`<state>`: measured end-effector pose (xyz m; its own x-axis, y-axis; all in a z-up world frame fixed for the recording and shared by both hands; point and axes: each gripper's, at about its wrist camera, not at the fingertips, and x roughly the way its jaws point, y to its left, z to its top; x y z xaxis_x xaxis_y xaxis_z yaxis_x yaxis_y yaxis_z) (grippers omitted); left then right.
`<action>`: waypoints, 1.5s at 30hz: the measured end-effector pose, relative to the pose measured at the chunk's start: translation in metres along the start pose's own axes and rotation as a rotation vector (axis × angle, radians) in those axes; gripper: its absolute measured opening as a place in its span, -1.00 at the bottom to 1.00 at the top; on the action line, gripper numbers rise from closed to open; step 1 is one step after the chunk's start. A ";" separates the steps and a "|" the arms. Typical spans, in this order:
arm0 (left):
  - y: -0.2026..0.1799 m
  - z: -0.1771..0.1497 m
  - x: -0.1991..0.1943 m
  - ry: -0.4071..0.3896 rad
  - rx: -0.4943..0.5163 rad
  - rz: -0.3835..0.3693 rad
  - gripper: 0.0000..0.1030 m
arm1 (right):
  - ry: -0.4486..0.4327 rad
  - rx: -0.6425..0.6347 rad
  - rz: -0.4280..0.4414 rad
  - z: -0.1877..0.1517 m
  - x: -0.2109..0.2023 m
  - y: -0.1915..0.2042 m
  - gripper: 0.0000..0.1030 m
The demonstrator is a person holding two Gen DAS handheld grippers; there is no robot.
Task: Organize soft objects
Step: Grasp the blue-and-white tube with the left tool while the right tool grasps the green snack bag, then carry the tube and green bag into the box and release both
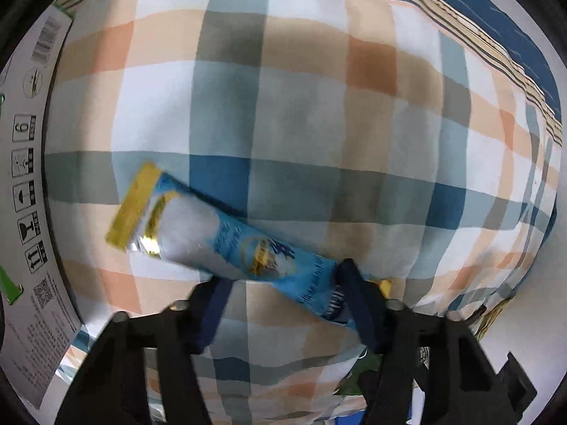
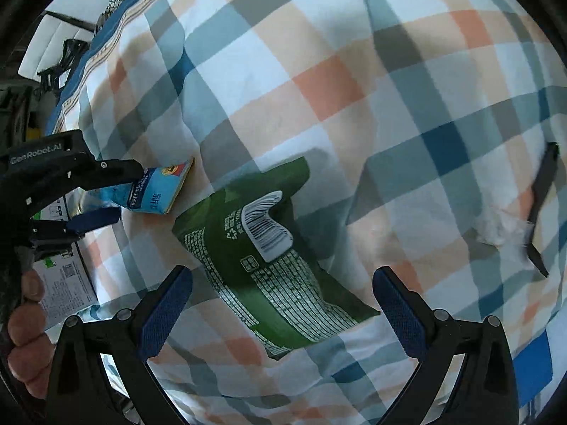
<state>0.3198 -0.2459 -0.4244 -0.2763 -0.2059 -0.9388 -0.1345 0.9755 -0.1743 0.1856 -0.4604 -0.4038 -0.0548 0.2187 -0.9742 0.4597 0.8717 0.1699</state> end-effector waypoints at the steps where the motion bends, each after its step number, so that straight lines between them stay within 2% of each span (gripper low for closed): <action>1: -0.001 -0.002 -0.002 -0.007 0.015 0.004 -0.08 | 0.006 -0.006 0.000 0.000 0.002 0.001 0.98; 3: -0.004 -0.005 -0.004 -0.020 0.039 0.014 -0.20 | 0.017 -0.012 -0.002 0.000 0.007 0.002 0.88; 4: -0.006 -0.006 -0.006 -0.026 0.052 0.016 -0.36 | 0.025 -0.019 -0.004 -0.001 0.010 0.003 0.84; 6: -0.010 -0.011 -0.008 -0.031 0.081 0.024 -0.41 | 0.033 -0.027 -0.014 -0.003 0.015 0.005 0.75; 11: -0.014 -0.017 -0.012 -0.058 0.141 0.056 -0.48 | 0.038 -0.027 -0.070 -0.007 0.024 0.009 0.08; 12: -0.014 -0.017 -0.013 -0.064 0.152 0.061 -0.50 | 0.030 -0.030 -0.079 -0.008 0.022 0.009 0.02; 13: -0.012 -0.018 -0.014 -0.066 0.158 0.064 -0.52 | 0.027 -0.030 -0.073 -0.007 0.021 0.007 -0.14; 14: -0.012 -0.019 -0.015 -0.067 0.162 0.064 -0.52 | 0.025 -0.026 -0.067 -0.007 0.019 0.004 -0.18; 19: 0.002 -0.027 -0.022 -0.080 0.180 0.064 -0.59 | 0.003 -0.010 -0.052 -0.011 0.006 0.003 -0.14; 22: 0.004 -0.032 -0.020 -0.087 0.203 0.081 -0.60 | -0.023 -0.017 -0.008 -0.015 -0.005 0.006 0.17; 24: 0.006 -0.034 -0.013 -0.083 0.213 0.088 -0.59 | -0.020 -0.028 -0.013 -0.017 -0.002 0.012 0.20; 26: 0.003 -0.033 -0.002 -0.068 0.214 0.094 -0.54 | -0.004 -0.037 -0.046 -0.016 0.008 0.018 0.20; 28: 0.002 -0.031 0.006 -0.053 0.213 0.089 -0.36 | 0.015 -0.039 -0.072 -0.014 0.019 0.021 0.20; 30: -0.002 -0.030 0.012 -0.048 0.217 0.100 -0.32 | 0.027 -0.043 -0.093 -0.015 0.026 0.025 0.18; 31: -0.005 -0.030 0.013 -0.053 0.217 0.110 -0.32 | 0.020 -0.044 -0.107 -0.016 0.028 0.026 0.07; 32: -0.008 -0.031 0.014 -0.059 0.221 0.122 -0.33 | 0.014 -0.046 -0.132 -0.017 0.029 0.027 -0.16; 33: -0.012 -0.033 0.015 -0.065 0.229 0.130 -0.34 | 0.013 -0.045 -0.151 -0.019 0.031 0.028 -0.20; 37: -0.019 -0.043 0.015 -0.098 0.250 0.148 -0.48 | 0.003 -0.039 -0.157 -0.024 0.030 0.031 -0.25; 45: -0.027 -0.069 0.005 -0.126 0.281 0.116 -0.65 | -0.046 -0.025 -0.123 -0.028 0.003 0.027 -0.28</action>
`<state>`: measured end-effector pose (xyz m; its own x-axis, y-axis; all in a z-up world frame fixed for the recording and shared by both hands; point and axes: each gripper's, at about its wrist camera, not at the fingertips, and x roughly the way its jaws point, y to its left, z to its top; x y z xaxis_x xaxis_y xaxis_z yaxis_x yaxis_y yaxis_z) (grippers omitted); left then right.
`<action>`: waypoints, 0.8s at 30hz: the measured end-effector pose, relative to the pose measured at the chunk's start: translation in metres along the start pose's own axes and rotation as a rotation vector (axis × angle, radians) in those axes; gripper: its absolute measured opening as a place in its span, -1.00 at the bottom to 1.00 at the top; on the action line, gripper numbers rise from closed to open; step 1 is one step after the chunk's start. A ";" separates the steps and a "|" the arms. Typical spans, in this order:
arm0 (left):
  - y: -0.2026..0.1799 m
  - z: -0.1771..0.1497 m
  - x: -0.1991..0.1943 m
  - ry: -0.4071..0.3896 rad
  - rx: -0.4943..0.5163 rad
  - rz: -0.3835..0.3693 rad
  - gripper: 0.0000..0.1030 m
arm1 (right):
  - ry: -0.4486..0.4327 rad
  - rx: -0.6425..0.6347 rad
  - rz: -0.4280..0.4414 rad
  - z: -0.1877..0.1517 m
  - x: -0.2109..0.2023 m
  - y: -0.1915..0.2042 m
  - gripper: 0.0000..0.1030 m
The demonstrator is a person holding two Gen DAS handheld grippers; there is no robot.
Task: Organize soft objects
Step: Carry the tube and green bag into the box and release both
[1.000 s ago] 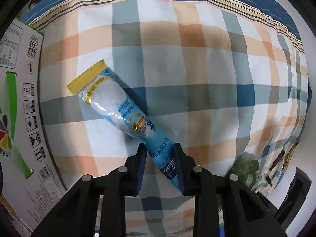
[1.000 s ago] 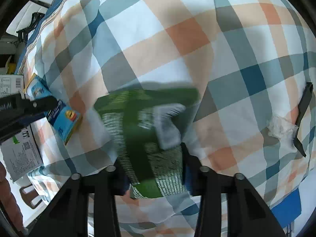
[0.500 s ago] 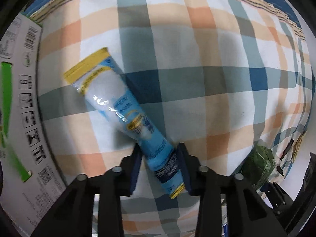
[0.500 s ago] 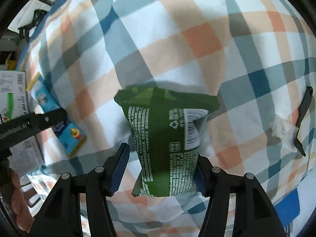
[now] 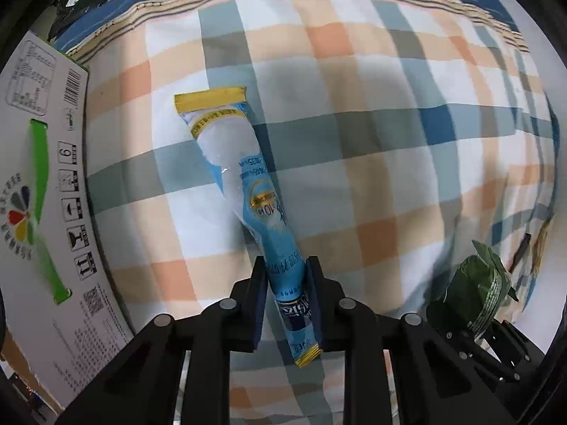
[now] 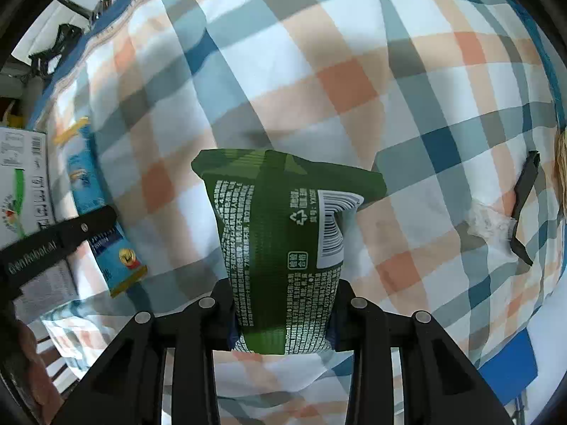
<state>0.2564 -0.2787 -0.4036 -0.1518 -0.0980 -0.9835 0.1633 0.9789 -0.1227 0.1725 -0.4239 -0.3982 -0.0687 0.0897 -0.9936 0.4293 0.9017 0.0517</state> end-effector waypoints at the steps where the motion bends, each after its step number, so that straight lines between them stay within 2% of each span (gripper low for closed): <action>1: -0.001 -0.003 -0.004 -0.007 -0.001 -0.011 -0.65 | -0.007 -0.001 0.005 -0.001 -0.005 -0.001 -0.28; 12: -0.006 -0.043 -0.075 -0.130 0.044 -0.126 -0.65 | -0.120 -0.033 0.061 -0.027 -0.082 0.007 -0.29; 15: 0.020 -0.036 -0.111 -0.173 0.047 -0.149 -0.65 | -0.161 -0.061 0.070 -0.037 -0.110 0.020 -0.29; 20: 0.060 -0.054 -0.157 -0.246 0.028 -0.195 -0.65 | -0.208 -0.114 0.107 -0.045 -0.148 0.044 -0.29; 24: 0.102 -0.069 -0.188 -0.297 -0.008 -0.212 -0.65 | -0.238 -0.186 0.130 -0.056 -0.168 0.093 -0.29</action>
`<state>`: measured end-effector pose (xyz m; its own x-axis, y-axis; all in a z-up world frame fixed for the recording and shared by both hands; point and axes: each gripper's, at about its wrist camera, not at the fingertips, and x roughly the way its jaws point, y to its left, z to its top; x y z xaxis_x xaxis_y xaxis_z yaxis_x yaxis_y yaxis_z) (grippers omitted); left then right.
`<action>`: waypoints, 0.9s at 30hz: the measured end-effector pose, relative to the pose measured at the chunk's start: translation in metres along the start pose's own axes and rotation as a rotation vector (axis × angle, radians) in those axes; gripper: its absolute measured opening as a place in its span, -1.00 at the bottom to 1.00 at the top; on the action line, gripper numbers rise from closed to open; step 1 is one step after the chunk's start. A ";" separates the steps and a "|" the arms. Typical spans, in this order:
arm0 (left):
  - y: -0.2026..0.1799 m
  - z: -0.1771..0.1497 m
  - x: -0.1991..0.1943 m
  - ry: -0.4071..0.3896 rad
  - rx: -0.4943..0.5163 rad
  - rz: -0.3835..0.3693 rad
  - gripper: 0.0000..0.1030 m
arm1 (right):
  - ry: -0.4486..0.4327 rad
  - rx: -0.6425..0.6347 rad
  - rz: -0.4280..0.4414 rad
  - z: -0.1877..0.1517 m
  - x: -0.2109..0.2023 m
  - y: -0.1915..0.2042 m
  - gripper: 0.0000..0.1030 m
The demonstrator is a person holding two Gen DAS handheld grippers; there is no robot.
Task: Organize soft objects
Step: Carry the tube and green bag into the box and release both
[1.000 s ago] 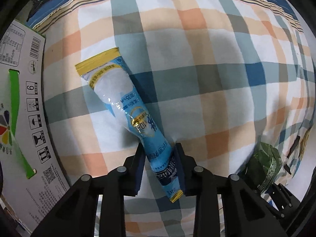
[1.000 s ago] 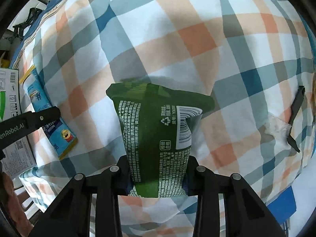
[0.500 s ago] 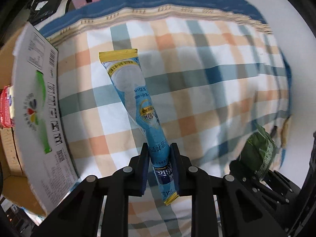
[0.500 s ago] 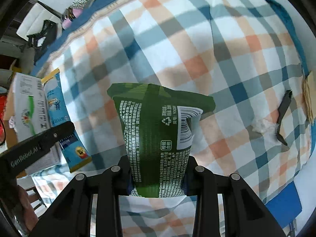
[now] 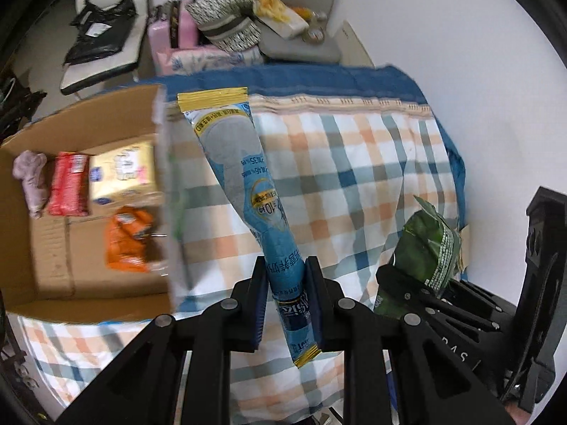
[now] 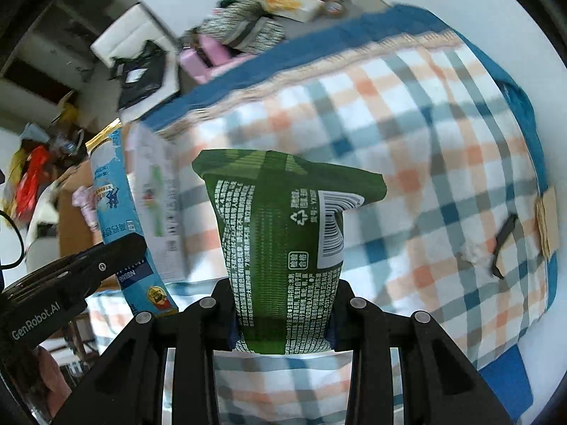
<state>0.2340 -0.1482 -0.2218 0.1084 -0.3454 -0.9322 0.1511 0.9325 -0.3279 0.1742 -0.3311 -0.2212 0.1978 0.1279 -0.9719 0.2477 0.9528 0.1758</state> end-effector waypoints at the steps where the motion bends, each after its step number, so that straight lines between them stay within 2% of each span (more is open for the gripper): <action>1: 0.009 -0.002 -0.008 -0.009 -0.010 -0.001 -0.65 | -0.006 -0.022 0.010 0.000 -0.002 0.015 -0.29; 6: 0.073 -0.013 -0.050 -0.053 -0.069 0.034 -0.65 | -0.021 -0.134 0.057 0.002 -0.009 0.092 -0.29; 11: 0.143 -0.022 -0.069 -0.069 -0.157 0.077 -0.65 | 0.008 -0.214 0.100 0.004 0.001 0.165 -0.29; 18: 0.225 -0.019 -0.069 -0.040 -0.222 0.123 -0.65 | 0.085 -0.299 0.119 0.003 0.044 0.262 -0.29; 23: 0.268 -0.013 -0.057 -0.006 -0.248 0.139 -0.65 | 0.144 -0.312 0.116 0.002 0.081 0.302 -0.29; 27: 0.290 -0.008 -0.037 0.051 -0.260 0.131 -0.65 | 0.186 -0.310 0.100 0.005 0.112 0.318 -0.29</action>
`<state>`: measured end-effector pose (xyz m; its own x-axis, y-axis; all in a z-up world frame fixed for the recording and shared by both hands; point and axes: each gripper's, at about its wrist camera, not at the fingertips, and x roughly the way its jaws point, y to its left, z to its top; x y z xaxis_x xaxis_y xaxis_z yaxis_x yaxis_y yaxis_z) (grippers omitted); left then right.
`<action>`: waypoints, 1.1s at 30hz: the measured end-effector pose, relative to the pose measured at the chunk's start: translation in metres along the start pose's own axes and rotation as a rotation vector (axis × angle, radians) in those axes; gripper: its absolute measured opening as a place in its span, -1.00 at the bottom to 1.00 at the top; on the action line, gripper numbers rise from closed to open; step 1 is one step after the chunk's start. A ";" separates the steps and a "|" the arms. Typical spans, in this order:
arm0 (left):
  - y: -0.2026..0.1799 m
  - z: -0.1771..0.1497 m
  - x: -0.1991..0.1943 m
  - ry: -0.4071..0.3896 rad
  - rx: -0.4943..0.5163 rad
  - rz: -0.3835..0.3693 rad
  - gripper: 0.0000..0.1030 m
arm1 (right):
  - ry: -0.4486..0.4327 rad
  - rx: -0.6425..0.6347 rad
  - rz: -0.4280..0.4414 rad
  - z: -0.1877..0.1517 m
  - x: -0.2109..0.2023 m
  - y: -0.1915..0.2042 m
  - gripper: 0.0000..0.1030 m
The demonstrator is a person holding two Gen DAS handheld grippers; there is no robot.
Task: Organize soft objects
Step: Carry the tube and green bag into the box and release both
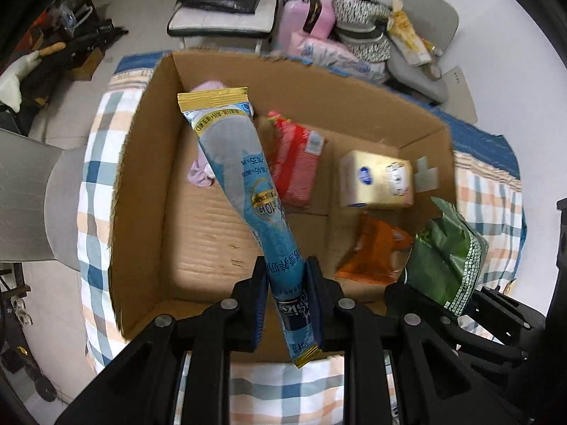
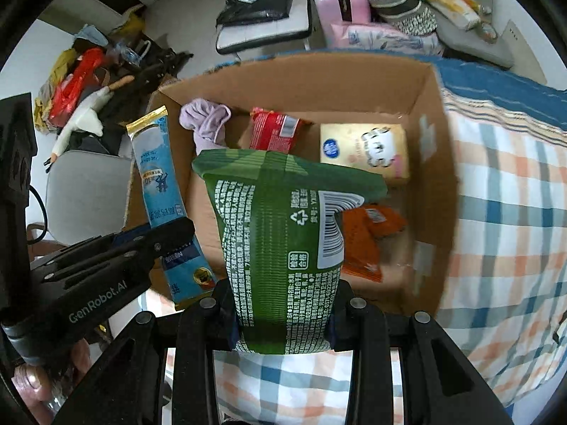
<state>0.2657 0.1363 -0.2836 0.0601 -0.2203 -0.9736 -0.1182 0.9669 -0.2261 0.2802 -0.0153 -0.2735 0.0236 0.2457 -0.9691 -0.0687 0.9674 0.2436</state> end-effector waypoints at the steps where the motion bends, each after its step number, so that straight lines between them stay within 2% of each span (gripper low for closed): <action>1: 0.004 0.003 0.008 0.018 0.000 0.003 -0.65 | 0.013 -0.004 -0.004 0.004 0.009 0.003 -0.29; 9: 0.019 0.014 0.056 0.135 0.015 0.021 -0.65 | 0.088 0.019 -0.027 0.024 0.061 0.002 -0.28; 13: 0.024 0.016 0.064 0.148 0.020 0.034 -0.64 | 0.102 0.021 -0.024 0.029 0.073 0.003 -0.27; 16: 0.020 0.019 0.061 0.136 0.039 0.070 -0.58 | 0.109 0.027 -0.008 0.032 0.079 0.001 -0.26; 18: 0.019 0.019 0.061 0.144 0.045 0.095 -0.58 | 0.118 0.023 0.001 0.032 0.082 -0.001 -0.17; 20: 0.018 0.020 0.057 0.124 0.052 0.141 -0.56 | 0.110 0.023 -0.007 0.033 0.084 -0.001 0.01; 23: 0.017 0.019 0.047 0.099 0.066 0.168 -0.46 | 0.105 0.014 -0.020 0.033 0.081 0.000 0.09; 24: 0.017 0.018 0.043 0.086 0.063 0.170 -0.43 | 0.098 0.008 -0.032 0.033 0.079 0.001 0.11; 27: 0.014 0.016 0.031 0.060 0.059 0.167 -0.37 | 0.080 -0.002 -0.076 0.030 0.072 0.002 0.36; 32: 0.012 0.010 0.012 -0.006 0.055 0.171 -0.05 | 0.047 -0.004 -0.150 0.022 0.056 -0.001 0.82; 33: 0.013 0.009 0.008 -0.017 0.054 0.174 0.12 | 0.038 -0.001 -0.163 0.020 0.051 -0.004 0.84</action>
<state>0.2737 0.1484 -0.2937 0.0602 -0.0469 -0.9971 -0.0749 0.9959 -0.0514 0.3014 -0.0051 -0.3229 -0.0035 0.0832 -0.9965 -0.0682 0.9942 0.0833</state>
